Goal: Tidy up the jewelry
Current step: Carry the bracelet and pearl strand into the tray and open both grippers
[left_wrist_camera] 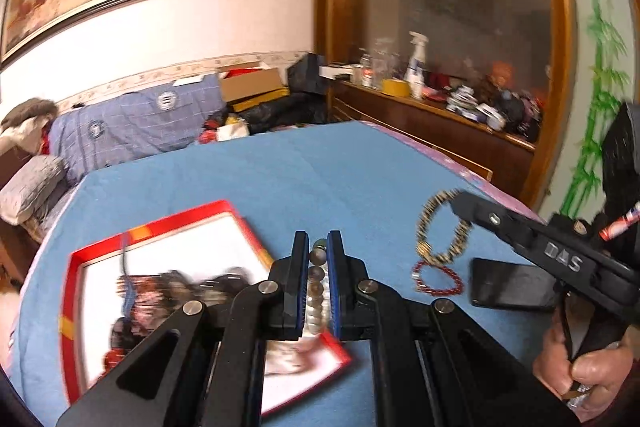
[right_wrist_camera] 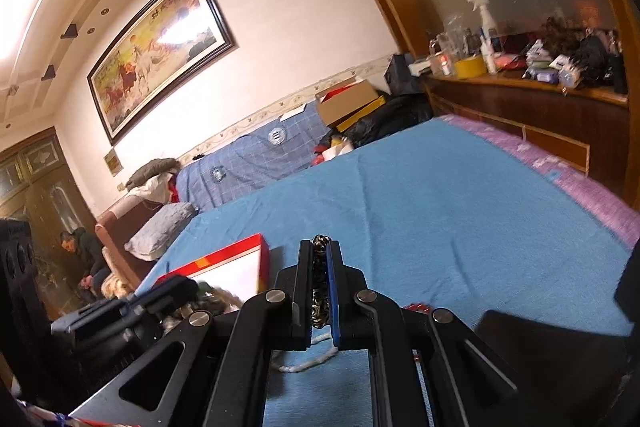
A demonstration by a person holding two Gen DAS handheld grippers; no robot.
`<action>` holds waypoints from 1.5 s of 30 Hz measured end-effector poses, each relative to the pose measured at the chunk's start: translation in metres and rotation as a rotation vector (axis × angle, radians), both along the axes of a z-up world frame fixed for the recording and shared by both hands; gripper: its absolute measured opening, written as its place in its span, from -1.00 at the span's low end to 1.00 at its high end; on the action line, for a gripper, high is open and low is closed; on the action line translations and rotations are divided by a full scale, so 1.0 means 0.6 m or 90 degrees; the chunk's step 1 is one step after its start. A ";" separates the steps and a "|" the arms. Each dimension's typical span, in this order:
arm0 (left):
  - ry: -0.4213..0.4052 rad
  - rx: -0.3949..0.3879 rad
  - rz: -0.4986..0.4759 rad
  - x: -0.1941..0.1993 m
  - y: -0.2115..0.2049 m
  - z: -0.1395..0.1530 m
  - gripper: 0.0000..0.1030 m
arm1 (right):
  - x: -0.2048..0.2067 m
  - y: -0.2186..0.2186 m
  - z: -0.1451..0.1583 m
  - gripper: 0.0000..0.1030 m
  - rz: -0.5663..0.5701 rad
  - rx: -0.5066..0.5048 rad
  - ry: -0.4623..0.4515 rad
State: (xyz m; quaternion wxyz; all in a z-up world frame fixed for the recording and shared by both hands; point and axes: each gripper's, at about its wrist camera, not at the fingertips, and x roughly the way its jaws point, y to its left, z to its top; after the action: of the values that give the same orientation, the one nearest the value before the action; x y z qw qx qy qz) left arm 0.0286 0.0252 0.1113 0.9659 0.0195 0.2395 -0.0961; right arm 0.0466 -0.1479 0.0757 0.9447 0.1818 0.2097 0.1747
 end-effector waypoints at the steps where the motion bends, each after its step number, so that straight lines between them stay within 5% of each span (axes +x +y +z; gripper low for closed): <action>1: -0.001 -0.004 0.013 0.001 0.017 0.003 -0.84 | 0.001 0.005 -0.001 -0.88 0.009 0.009 0.006; 14: 0.074 -0.017 0.179 0.057 0.193 -0.037 -0.83 | 0.028 0.237 -0.016 -0.86 0.222 0.015 0.079; 20: 0.131 -0.025 0.222 0.083 0.228 -0.071 -0.83 | 0.070 0.287 -0.054 -0.85 0.229 -0.014 0.132; 27: 0.150 -0.009 0.266 0.091 0.238 -0.084 -0.83 | 0.093 0.285 -0.091 -0.79 0.197 -0.059 0.185; 30: 0.160 -0.040 0.271 0.093 0.252 -0.084 -0.47 | 0.090 0.281 -0.089 -0.76 0.194 -0.079 0.182; 35: 0.086 -0.076 0.260 0.067 0.251 -0.048 -0.36 | 0.064 0.229 -0.047 -0.73 0.211 -0.028 0.117; 39: 0.041 -0.084 0.227 0.050 0.231 -0.025 -0.36 | 0.042 0.137 -0.016 -0.46 0.137 -0.016 0.044; 45: 0.055 -0.082 0.147 0.046 0.190 -0.024 -0.36 | 0.054 0.040 -0.023 -0.44 0.012 -0.068 0.065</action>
State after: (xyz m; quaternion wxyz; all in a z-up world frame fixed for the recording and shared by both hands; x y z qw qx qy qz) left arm 0.0564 0.1391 0.0970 0.9585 -0.0745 0.2750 -0.0002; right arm 0.0787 -0.1241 0.0619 0.9395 0.1374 0.2681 0.1630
